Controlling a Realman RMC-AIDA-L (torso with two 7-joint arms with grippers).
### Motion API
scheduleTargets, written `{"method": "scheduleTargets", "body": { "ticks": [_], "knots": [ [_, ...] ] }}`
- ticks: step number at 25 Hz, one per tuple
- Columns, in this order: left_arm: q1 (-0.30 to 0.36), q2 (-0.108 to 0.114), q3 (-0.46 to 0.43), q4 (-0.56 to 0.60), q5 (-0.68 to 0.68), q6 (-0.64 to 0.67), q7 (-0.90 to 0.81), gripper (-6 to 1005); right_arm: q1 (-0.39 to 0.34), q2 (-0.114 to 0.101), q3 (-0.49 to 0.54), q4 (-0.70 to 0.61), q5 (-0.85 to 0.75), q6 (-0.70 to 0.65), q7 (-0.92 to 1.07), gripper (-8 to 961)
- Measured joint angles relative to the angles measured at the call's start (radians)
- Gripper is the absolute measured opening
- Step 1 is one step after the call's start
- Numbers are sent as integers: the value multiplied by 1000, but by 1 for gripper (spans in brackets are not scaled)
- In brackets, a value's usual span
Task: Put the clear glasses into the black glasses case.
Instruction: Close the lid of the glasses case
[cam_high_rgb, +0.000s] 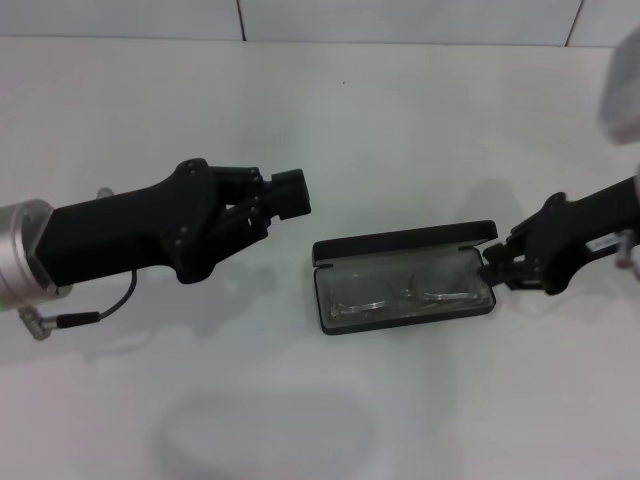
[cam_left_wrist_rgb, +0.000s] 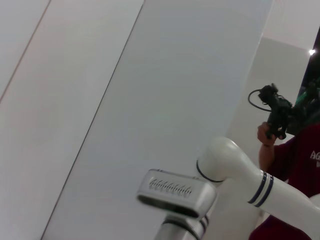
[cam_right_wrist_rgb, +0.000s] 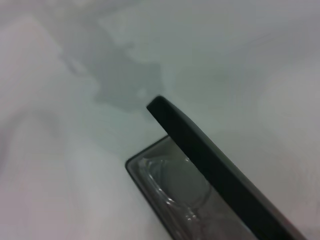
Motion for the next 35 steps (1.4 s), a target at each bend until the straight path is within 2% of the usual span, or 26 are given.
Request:
{"method": "scheduleTargets", "body": {
  "ticks": [3,7,10,14,16,18,23,28,35],
  "knots": [
    [-3,-7,-17,0,-18,-6,6,129,-27,-2,89,-37,69,-83,3,195],
    [-6,-35,-90,8,-24,-78,-9,130,-55,-5,257,-103,107,-248,23,196],
    [-32,-37,-99,4,-25,-148,-28,130,-93,-5,366,-157,105,-349,45,195],
    [-96,-37,-85,-1,55,-217,-45,155,-169,-3,505,-219,158,-372,49,193],
    [-119,-37,-82,-3,95,-226,-57,179,-201,-3,617,-230,226,-372,50,192],
    [-187,-41,-81,-50,205,-280,-78,191,-217,-4,714,-221,290,-373,49,192],
    [-253,-46,-66,-137,241,-375,-31,189,-255,-8,948,-166,423,-372,6,193],
    [-297,-53,-38,-198,229,-476,22,186,-245,-12,1013,-24,470,-362,-71,193],
    [-329,-57,46,-243,223,-560,24,184,-209,-21,1004,79,466,-336,-118,194]
  ]
}}
